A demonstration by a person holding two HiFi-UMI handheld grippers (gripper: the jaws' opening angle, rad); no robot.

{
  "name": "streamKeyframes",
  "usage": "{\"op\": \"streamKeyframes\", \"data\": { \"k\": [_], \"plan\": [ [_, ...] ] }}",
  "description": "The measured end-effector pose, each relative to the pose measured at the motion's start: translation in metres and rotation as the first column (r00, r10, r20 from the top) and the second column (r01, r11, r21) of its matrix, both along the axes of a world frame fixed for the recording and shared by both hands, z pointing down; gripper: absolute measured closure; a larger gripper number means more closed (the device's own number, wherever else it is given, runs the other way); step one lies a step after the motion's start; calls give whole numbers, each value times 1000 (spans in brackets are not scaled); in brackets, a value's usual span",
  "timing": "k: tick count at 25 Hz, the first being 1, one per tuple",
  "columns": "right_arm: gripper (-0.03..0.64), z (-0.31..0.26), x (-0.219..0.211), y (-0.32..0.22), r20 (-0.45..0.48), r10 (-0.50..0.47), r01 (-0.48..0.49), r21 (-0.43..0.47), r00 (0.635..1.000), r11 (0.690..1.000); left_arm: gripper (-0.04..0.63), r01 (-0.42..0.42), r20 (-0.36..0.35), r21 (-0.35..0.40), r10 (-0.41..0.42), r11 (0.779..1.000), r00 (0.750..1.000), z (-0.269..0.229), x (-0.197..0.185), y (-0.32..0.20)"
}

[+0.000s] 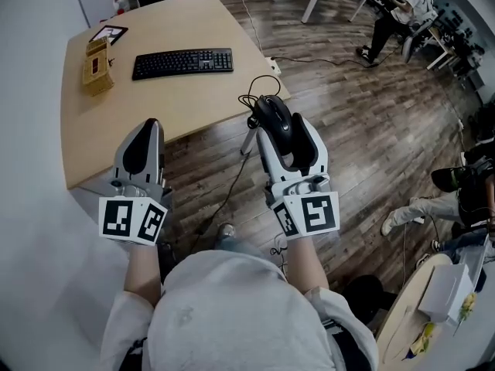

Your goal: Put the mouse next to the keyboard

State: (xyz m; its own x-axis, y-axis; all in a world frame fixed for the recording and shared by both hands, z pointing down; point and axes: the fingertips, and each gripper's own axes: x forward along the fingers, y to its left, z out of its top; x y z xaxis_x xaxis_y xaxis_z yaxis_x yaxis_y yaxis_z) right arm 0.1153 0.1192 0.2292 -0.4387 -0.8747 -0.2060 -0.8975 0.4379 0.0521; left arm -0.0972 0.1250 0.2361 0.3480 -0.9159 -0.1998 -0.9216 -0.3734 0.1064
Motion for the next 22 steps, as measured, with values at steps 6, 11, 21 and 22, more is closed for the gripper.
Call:
{"op": "streamKeyframes", "data": {
  "k": [6,11,21,22],
  "plan": [
    [360,2,26,-48,6,-32,32,3,999,999,577,40,25,6,-40,999,999,1,27,-40],
    [360,9,32,-76,18,-53,53,-8,998,999,577,89,59,7,-89,996,994,4,29,-62],
    [360,16,30,-121,28,-44,45,-19,999,999,577,98,85,11,-98,995,992,8,23,-105],
    [360,17,28,-127,28,-39,39,-19,999,999,577,92,85,11,-93,996,992,9,21,-112]
  ]
}}
